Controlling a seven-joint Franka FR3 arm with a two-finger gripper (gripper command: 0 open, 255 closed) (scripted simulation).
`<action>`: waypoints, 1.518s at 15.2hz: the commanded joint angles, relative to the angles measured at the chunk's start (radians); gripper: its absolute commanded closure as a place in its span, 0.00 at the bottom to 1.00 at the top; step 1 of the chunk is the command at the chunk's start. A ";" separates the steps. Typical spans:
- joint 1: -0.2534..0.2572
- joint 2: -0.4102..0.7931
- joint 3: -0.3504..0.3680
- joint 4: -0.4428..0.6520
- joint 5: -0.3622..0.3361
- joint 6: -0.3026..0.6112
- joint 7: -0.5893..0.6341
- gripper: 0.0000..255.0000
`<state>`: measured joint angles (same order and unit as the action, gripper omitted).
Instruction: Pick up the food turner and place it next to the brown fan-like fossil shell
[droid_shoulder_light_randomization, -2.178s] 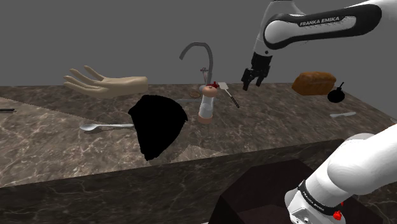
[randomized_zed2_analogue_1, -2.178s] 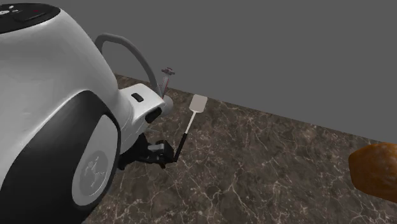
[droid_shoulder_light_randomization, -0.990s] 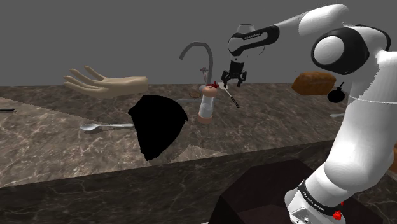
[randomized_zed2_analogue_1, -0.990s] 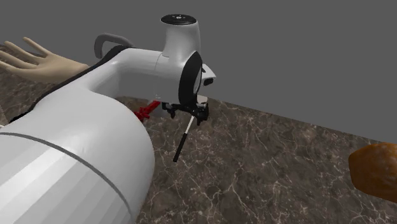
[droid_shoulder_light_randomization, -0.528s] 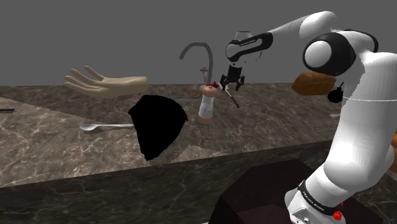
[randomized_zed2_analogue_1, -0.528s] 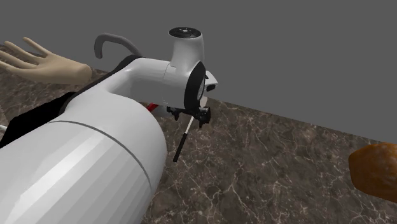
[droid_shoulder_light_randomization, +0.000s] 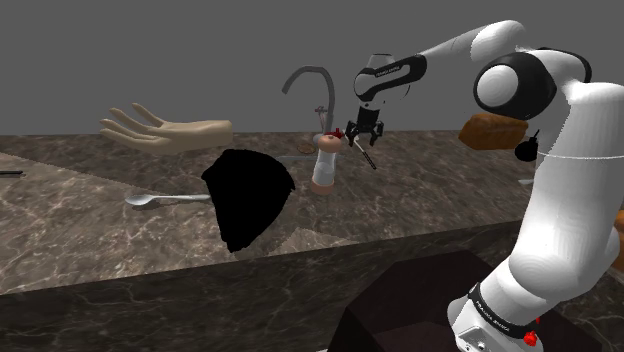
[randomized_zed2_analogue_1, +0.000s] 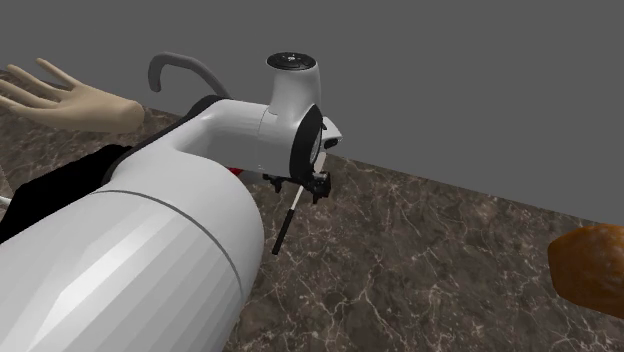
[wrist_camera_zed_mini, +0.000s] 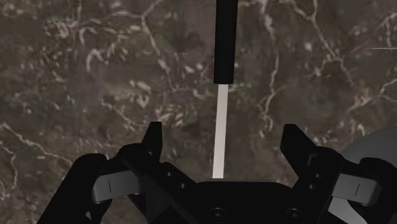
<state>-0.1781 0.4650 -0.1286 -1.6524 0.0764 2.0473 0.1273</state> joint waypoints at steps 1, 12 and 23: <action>0.000 0.000 0.000 0.000 0.000 0.000 0.000 0.00; 0.000 -0.006 0.000 0.005 -0.001 -0.011 0.001 1.00; 0.001 -0.056 -0.005 0.081 -0.010 -0.136 0.007 1.00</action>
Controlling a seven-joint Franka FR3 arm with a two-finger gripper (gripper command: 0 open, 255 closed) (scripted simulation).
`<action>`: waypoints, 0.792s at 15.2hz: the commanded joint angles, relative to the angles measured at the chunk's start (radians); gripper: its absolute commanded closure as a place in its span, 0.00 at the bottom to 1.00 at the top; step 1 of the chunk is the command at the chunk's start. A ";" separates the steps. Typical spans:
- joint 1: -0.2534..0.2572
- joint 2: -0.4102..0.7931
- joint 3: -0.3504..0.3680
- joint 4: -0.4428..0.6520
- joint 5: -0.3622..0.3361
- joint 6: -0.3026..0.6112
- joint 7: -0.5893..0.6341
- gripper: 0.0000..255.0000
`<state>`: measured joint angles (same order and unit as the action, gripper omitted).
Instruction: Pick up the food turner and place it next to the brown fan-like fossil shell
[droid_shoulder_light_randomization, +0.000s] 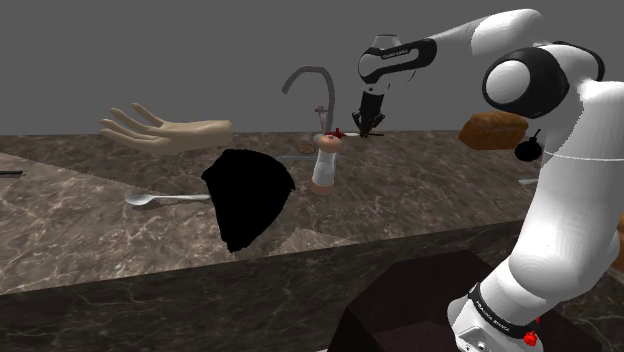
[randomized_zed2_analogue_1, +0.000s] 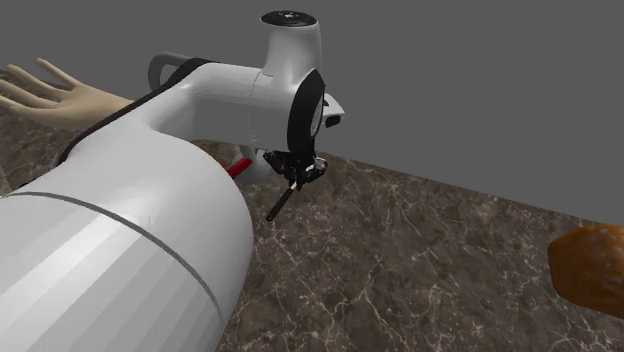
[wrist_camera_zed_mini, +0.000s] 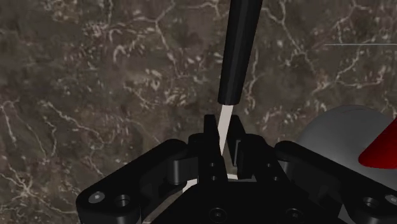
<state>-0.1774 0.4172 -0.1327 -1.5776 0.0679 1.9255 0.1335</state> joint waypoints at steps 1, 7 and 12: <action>0.001 -0.011 -0.001 0.015 -0.002 -0.026 0.002 1.00; 0.000 -0.028 -0.002 0.072 -0.005 -0.100 0.004 1.00; -0.001 -0.035 -0.003 0.128 -0.007 -0.163 0.006 1.00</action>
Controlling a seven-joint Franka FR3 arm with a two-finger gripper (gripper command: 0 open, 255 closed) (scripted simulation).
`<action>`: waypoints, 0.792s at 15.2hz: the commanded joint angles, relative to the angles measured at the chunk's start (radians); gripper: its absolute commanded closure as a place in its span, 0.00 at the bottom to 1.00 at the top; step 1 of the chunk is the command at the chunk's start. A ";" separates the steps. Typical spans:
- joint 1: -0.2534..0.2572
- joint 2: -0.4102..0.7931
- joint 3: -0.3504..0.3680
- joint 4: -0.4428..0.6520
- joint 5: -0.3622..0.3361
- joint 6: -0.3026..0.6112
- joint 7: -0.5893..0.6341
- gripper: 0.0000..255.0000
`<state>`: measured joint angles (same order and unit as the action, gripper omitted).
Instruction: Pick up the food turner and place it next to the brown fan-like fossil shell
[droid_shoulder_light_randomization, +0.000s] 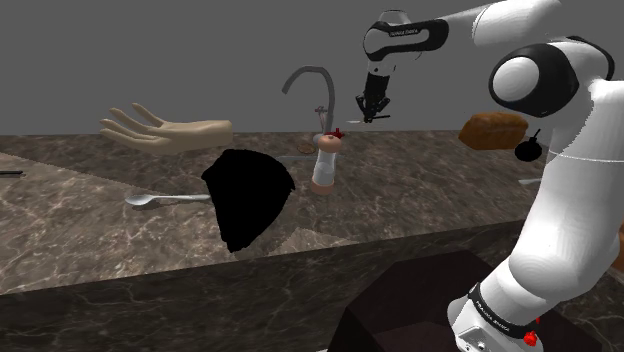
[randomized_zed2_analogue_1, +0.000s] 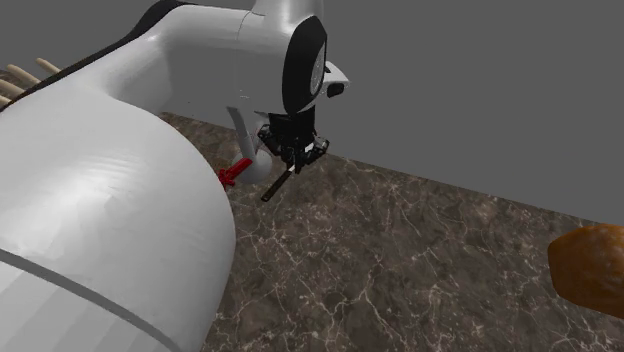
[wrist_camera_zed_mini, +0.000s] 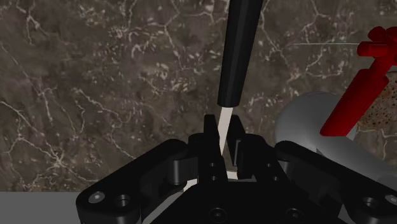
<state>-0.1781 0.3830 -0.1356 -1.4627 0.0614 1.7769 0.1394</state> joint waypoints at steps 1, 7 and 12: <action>-0.001 -0.002 0.000 0.025 0.000 -0.028 0.001 1.00; -0.003 -0.002 -0.001 0.093 -0.001 -0.096 0.002 1.00; 0.058 -0.187 0.020 -0.168 -0.024 -0.016 0.079 1.00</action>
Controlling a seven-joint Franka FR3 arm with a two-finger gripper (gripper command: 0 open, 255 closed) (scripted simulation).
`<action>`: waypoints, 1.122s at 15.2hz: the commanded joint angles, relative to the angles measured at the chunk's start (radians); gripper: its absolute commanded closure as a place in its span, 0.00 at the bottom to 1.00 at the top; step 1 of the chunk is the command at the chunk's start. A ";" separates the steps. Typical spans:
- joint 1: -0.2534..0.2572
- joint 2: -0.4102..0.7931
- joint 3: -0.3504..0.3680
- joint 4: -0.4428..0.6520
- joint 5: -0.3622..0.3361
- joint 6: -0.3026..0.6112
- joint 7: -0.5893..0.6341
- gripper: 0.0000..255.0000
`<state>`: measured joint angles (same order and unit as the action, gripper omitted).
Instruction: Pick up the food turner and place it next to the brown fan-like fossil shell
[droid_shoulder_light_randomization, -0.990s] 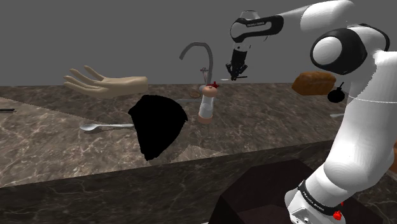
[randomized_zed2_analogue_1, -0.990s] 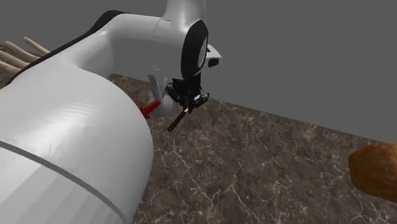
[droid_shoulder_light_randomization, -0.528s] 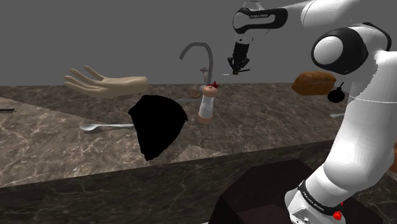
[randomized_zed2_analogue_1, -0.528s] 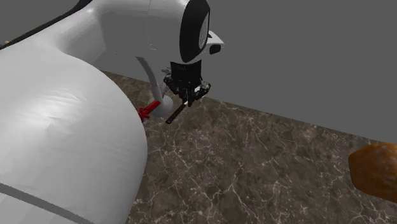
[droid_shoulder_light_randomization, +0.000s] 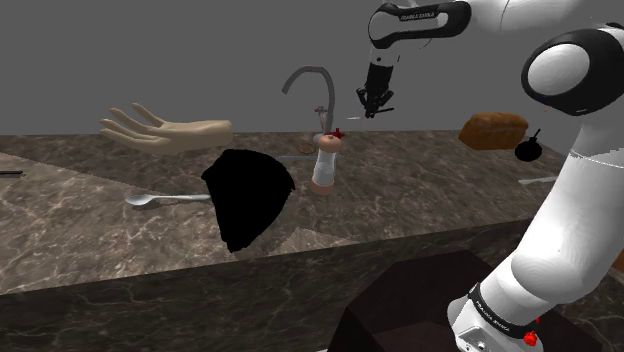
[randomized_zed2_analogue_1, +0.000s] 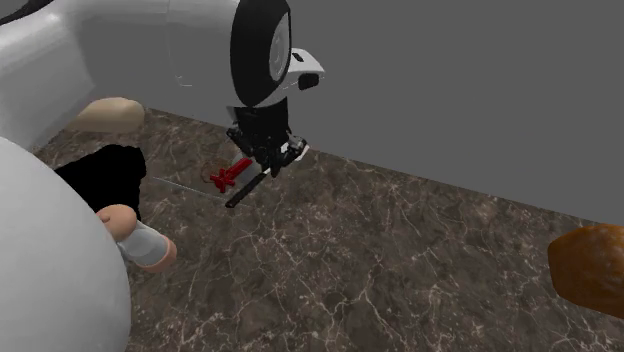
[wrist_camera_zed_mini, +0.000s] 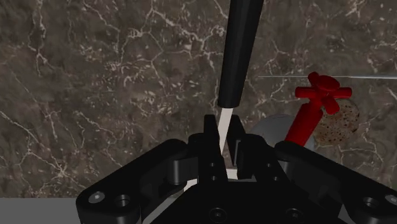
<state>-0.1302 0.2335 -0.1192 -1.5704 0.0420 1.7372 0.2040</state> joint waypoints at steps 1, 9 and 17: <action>0.021 -0.070 0.010 -0.105 -0.008 0.036 0.030 1.00; 0.097 -0.304 0.075 -0.395 -0.020 0.096 0.173 1.00; 0.169 -0.494 0.167 -0.600 0.006 0.116 0.326 1.00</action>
<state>0.0256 -0.2317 0.0303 -2.1388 0.0416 1.8493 0.5008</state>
